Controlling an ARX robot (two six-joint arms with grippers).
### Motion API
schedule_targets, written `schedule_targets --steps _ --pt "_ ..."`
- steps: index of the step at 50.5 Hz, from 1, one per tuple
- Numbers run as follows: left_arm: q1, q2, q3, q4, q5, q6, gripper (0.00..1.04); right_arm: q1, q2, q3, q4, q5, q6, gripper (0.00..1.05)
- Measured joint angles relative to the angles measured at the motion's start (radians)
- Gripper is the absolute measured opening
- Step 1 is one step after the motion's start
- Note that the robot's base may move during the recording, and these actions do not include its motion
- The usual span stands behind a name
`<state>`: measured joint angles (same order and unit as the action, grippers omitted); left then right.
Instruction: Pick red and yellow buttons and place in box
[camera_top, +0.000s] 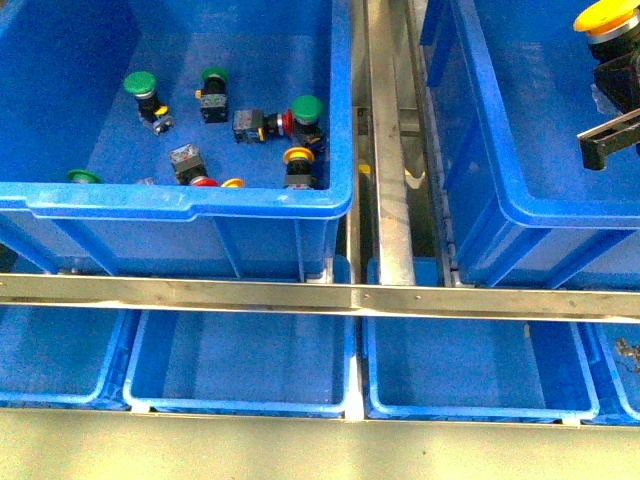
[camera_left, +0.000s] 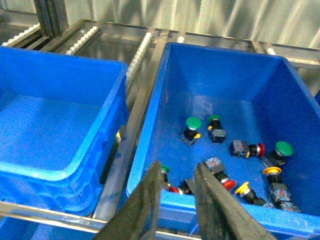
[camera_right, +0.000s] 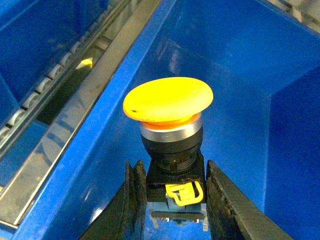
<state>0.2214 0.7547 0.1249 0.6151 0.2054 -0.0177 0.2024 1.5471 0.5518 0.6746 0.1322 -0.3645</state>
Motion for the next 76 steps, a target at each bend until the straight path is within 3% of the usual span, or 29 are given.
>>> schedule_targets --steps 6,19,24,29,51,76 --pt "-0.042 -0.079 -0.030 -0.040 -0.039 0.002 0.02 0.023 0.000 0.014 -0.008 0.023 0.031 0.25" --pt "-0.113 -0.216 -0.072 -0.137 -0.106 0.006 0.03 0.048 0.002 0.025 -0.019 0.095 0.070 0.25" --pt "-0.192 -0.260 -0.084 -0.169 -0.197 0.006 0.03 0.057 0.006 0.031 -0.020 0.113 0.084 0.25" --pt "-0.219 -0.277 -0.105 -0.143 -0.198 0.008 0.03 0.067 0.018 0.042 -0.020 0.131 0.092 0.25" --pt "-0.220 -0.464 -0.105 -0.323 -0.206 0.010 0.03 0.106 0.061 0.087 -0.016 0.151 0.111 0.25" --pt "-0.220 -0.610 -0.105 -0.472 -0.202 0.010 0.03 0.092 0.076 0.090 0.019 0.137 0.111 0.25"
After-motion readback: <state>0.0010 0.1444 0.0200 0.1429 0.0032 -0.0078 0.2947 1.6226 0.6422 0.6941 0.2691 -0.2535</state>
